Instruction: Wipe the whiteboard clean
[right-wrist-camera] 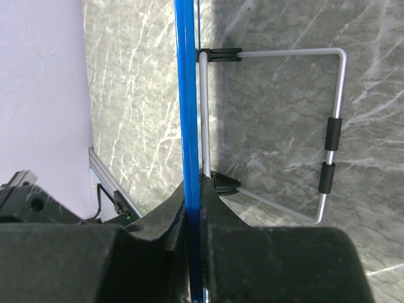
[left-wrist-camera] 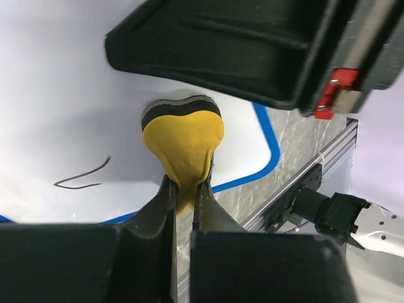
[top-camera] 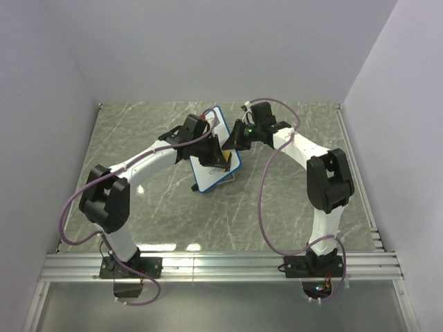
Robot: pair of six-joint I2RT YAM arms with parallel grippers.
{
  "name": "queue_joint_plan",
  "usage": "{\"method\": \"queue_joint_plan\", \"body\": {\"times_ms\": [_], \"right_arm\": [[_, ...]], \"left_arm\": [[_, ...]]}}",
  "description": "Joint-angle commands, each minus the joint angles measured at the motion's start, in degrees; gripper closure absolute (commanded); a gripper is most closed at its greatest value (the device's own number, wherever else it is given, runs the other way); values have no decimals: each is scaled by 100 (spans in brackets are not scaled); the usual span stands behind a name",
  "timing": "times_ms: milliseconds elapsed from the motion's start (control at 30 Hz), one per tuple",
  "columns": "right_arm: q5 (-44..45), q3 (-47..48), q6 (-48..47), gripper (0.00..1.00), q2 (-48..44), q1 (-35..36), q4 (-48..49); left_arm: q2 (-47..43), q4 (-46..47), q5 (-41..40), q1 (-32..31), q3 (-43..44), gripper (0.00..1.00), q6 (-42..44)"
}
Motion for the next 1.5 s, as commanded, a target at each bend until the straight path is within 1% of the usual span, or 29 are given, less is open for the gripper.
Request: {"method": "queue_joint_plan", "body": {"times_ms": [0,100,300,433,533,667,900,1067,1167,1333,1467], "right_arm": [[-82,-97,-71,100,385,475,-594],[-64,-80,-88,100,367,466,-629],[-20,-167,-97,100,280,378,-638],[-11,-220,-88,100,262,343,-621],[-11,-220,-88,100,279,343,-612],[-2,-229,-80,100,297,334,-621],[15,-159,-88,100,350,343,-656],[15,-89,-80,100,394,343,-673],[7,-106,-80,100,411,334,-665],[-2,-124,-80,100,429,334,-638],[-29,-141,-80,100,429,317,-612]], "left_arm": [[-105,-34,-135,12,-215,100,-54],[-131,53,-171,170,-477,100,-36],[-228,221,-179,820,-1268,100,148],[-18,195,-364,1171,-1709,100,324],[106,168,-443,1269,-1859,100,394],[71,177,-426,1278,-1736,100,412],[27,-42,-128,1164,-972,100,175],[80,-350,-206,549,-138,100,-132],[97,-359,-162,268,126,100,-325],[62,-526,-302,162,154,100,-274],[-34,-482,-461,197,-214,100,-256]]}}
